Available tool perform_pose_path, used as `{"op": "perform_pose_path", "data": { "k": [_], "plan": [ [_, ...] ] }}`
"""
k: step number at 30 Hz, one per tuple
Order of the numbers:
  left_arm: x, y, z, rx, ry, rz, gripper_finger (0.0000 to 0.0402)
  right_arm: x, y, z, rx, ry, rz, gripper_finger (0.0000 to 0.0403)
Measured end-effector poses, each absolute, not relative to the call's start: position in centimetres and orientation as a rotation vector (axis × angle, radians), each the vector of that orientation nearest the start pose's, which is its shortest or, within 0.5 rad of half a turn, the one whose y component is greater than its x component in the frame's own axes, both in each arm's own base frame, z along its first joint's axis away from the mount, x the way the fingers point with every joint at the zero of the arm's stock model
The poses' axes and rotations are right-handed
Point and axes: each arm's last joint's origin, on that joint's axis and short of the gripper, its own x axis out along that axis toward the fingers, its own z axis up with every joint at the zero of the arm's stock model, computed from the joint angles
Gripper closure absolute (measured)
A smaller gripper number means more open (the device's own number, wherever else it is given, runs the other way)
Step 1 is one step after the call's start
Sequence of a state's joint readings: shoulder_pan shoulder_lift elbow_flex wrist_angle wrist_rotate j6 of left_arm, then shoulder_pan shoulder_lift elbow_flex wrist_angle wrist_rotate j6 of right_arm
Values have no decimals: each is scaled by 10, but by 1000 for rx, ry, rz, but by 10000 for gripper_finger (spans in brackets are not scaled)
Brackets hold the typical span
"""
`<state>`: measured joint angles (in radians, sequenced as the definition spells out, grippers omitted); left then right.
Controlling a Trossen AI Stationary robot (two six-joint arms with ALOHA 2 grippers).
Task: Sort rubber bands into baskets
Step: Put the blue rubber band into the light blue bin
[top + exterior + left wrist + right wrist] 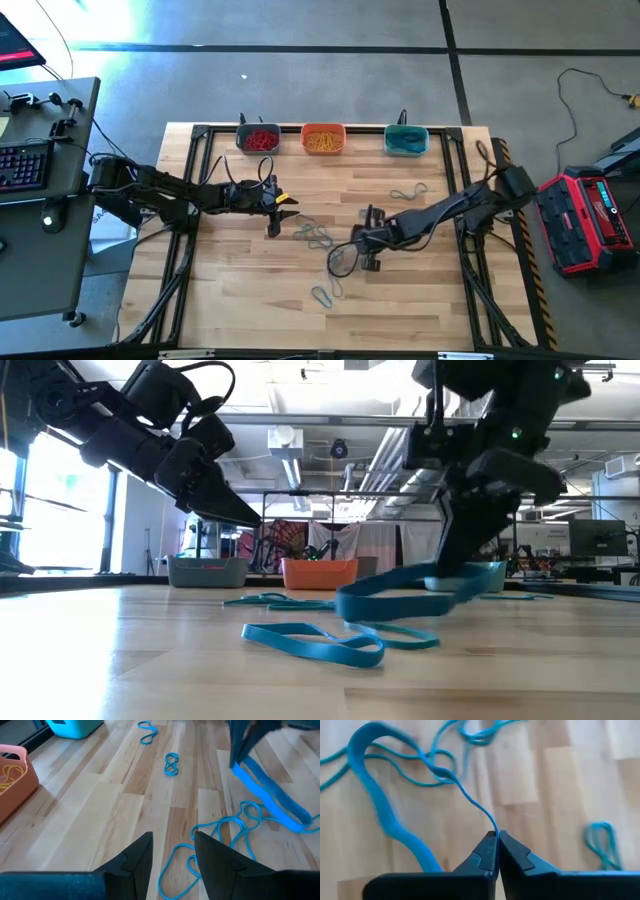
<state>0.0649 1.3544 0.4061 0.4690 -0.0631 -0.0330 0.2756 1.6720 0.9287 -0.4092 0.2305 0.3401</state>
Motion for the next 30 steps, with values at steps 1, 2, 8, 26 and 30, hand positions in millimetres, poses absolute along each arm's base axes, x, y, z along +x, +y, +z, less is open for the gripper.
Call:
{"op": "perform_pose_path", "data": {
  "k": [1,2,8,26,30],
  "plan": [
    [240,17,153,-32,478,134,264,295,76,160,11,1101,-162,401],
    [240,17,153,-33,478,133,264,293,75,164,8,1097,-178,402],
    [240,17,153,-25,479,132,264,286,72,180,-39,1026,-272,402],
    [240,17,153,-24,479,131,264,268,29,184,-317,991,-857,403],
    [240,17,153,-24,479,131,264,261,2,183,-294,1079,-969,403]
  ]
}}
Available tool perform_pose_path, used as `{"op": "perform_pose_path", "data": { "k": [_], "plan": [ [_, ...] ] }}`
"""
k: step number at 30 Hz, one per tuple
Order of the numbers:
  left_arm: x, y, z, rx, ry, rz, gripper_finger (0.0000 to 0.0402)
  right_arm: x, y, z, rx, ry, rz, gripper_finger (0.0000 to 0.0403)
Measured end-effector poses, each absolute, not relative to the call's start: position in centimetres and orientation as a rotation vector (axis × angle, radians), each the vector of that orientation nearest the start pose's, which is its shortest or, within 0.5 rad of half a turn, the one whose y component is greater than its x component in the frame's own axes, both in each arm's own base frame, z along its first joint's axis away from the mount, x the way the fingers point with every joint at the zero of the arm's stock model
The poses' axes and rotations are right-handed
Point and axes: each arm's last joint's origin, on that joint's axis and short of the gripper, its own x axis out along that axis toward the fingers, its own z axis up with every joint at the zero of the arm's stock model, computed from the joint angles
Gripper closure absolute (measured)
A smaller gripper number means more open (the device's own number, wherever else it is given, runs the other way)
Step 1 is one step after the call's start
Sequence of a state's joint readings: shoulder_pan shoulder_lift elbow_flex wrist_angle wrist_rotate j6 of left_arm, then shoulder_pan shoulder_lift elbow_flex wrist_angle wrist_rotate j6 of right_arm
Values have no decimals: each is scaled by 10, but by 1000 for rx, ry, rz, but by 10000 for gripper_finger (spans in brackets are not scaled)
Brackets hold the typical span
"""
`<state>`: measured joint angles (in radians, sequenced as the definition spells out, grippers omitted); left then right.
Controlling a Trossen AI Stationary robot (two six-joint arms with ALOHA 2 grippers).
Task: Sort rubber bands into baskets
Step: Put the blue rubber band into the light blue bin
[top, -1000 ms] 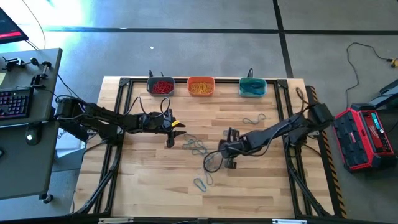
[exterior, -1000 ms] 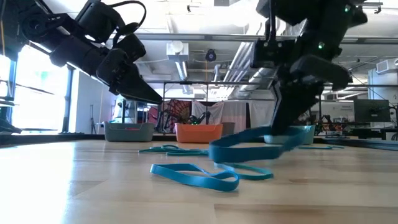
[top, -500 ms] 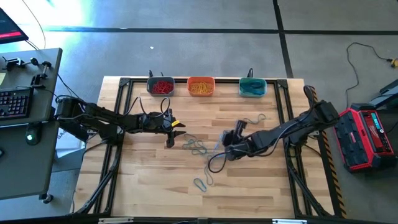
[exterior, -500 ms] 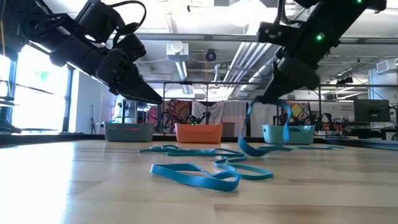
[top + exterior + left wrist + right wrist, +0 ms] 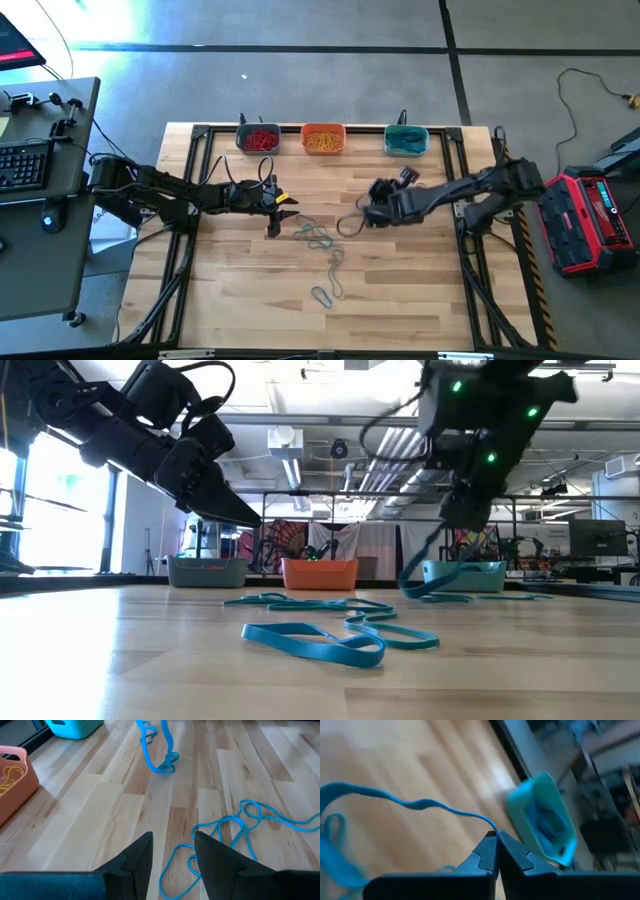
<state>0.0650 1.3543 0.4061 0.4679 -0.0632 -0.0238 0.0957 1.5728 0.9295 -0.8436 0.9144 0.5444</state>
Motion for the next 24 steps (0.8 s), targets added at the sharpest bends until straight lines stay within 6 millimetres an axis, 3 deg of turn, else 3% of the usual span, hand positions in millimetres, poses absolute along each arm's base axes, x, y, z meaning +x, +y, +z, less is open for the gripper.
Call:
{"op": "perform_pose_path", "data": {
  "k": [5,15,24],
  "plan": [
    [240,17,153,-24,479,131,264,251,-32,194,-252,1105,-1101,403],
    [240,17,153,-25,480,132,264,217,-94,233,-261,1043,-1382,403],
    [240,17,153,-25,480,132,264,212,-149,237,-220,1026,-1434,403]
  ]
}}
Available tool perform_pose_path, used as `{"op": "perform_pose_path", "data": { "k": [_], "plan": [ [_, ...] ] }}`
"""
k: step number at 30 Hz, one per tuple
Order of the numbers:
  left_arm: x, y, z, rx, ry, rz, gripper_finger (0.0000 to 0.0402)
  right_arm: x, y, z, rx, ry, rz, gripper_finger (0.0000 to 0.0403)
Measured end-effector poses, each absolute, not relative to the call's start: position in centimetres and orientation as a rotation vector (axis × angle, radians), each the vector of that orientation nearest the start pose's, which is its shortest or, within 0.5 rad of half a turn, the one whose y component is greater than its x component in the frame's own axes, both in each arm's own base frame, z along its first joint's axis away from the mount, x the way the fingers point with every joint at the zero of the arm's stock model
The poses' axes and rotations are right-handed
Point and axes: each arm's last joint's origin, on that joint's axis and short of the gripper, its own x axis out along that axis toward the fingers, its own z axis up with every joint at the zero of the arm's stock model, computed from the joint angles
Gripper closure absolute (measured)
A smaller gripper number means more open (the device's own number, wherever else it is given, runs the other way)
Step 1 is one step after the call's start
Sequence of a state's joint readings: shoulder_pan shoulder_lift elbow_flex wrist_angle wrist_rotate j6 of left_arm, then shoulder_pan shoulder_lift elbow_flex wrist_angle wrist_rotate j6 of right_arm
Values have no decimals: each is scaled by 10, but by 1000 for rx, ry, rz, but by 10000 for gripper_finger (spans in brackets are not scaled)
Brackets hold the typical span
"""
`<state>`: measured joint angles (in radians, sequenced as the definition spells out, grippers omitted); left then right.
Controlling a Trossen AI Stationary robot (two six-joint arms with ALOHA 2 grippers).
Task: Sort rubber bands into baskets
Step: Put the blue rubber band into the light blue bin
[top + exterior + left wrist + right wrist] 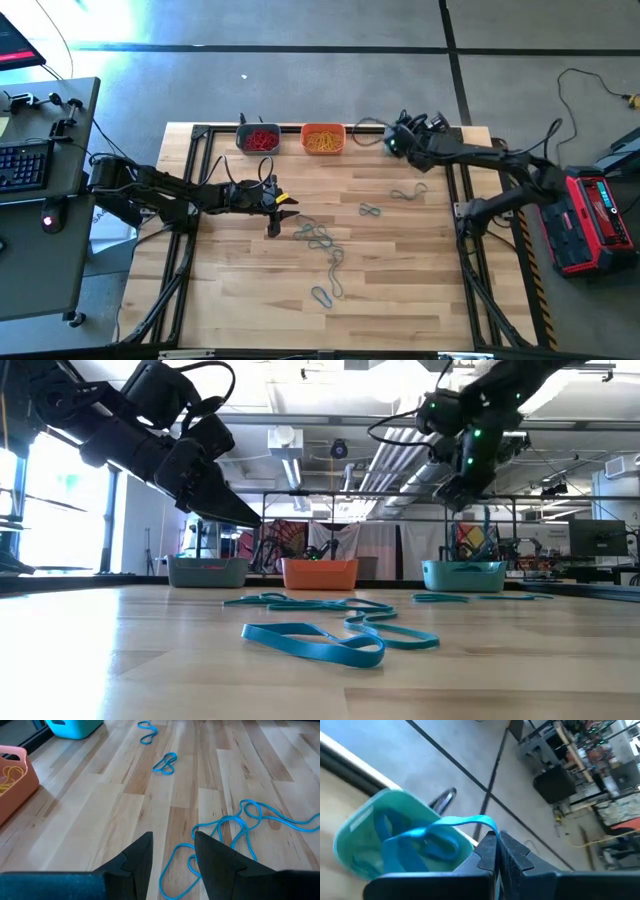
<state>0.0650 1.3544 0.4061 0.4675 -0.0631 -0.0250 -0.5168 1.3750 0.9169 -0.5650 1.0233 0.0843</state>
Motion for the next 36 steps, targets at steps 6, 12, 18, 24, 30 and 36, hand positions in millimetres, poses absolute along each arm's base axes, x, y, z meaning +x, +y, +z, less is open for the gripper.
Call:
{"op": "perform_pose_path", "data": {
  "k": [6,12,18,24,30,36],
  "plan": [
    [240,17,153,-24,480,131,264,213,-182,233,-154,970,-1393,403],
    [240,17,153,-27,479,132,264,208,-197,226,-86,968,-1371,403],
    [240,17,153,-32,479,133,264,198,-213,217,-13,998,-1382,402],
    [240,17,153,-33,479,133,264,186,-232,198,42,1084,-1406,373],
    [240,17,153,-33,479,134,264,180,-239,184,107,1128,-1394,313],
    [240,17,153,-33,479,134,264,181,-239,183,119,1135,-1370,286]
  ]
}}
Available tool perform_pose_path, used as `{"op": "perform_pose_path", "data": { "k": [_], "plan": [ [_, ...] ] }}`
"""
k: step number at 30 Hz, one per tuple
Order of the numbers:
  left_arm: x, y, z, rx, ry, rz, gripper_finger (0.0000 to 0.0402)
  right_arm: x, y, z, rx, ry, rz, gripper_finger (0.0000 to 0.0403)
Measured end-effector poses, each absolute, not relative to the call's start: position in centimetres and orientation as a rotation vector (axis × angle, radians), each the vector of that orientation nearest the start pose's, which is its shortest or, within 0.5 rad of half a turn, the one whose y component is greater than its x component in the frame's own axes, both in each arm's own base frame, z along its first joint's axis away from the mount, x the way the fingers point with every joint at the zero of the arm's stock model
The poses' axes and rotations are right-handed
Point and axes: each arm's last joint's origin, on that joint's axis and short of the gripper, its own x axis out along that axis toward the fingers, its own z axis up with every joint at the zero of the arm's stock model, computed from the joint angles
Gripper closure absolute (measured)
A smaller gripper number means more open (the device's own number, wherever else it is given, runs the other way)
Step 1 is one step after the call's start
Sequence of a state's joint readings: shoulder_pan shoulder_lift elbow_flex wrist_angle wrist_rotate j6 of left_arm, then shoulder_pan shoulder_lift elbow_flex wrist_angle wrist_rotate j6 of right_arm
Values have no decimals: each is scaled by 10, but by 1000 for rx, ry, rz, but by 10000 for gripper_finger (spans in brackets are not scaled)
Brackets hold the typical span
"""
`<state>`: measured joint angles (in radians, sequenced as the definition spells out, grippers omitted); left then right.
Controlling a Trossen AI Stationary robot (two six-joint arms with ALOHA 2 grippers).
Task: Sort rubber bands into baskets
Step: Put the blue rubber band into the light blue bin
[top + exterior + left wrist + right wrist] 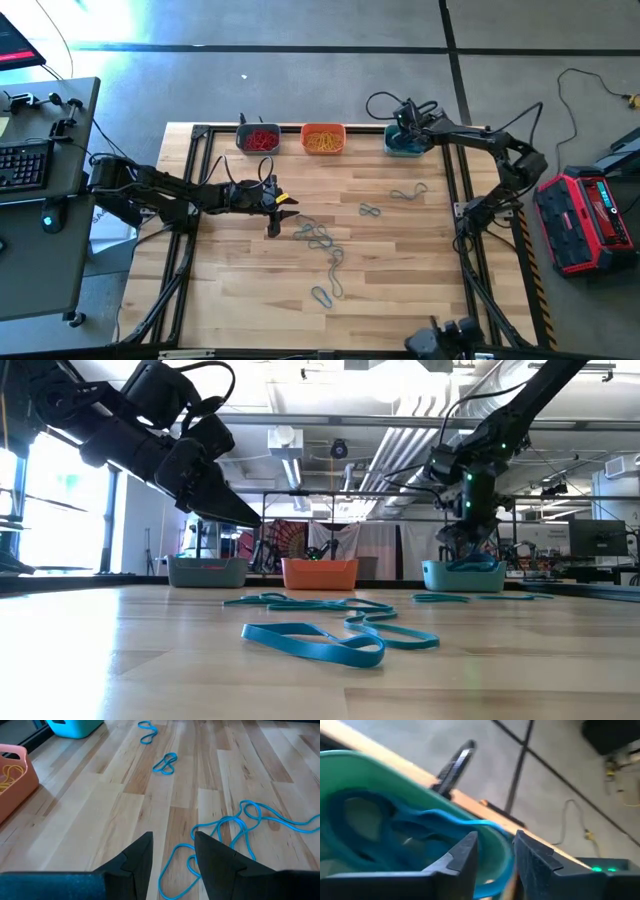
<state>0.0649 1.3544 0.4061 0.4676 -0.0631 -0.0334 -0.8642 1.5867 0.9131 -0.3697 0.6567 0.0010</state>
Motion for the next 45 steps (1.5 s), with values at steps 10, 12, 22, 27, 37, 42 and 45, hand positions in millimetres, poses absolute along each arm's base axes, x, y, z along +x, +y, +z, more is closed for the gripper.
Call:
{"op": "perform_pose_path", "data": {
  "k": [10,12,22,27,37,42,45],
  "plan": [
    [240,17,153,-42,478,136,264,184,-239,175,213,1116,-1309,394],
    [240,17,153,-42,478,136,264,185,-240,168,221,1134,-1308,393],
    [240,17,153,-41,479,136,264,188,-244,140,319,1197,-1239,400],
    [240,17,152,-46,479,137,264,191,-242,134,396,1194,-1146,402],
    [240,17,152,-47,478,137,264,193,-228,172,314,1108,-1172,402],
    [240,17,152,-48,478,137,264,185,-230,187,265,1061,-1298,402],
    [240,17,152,-48,479,137,264,180,-235,185,279,1062,-1323,402]
  ]
}}
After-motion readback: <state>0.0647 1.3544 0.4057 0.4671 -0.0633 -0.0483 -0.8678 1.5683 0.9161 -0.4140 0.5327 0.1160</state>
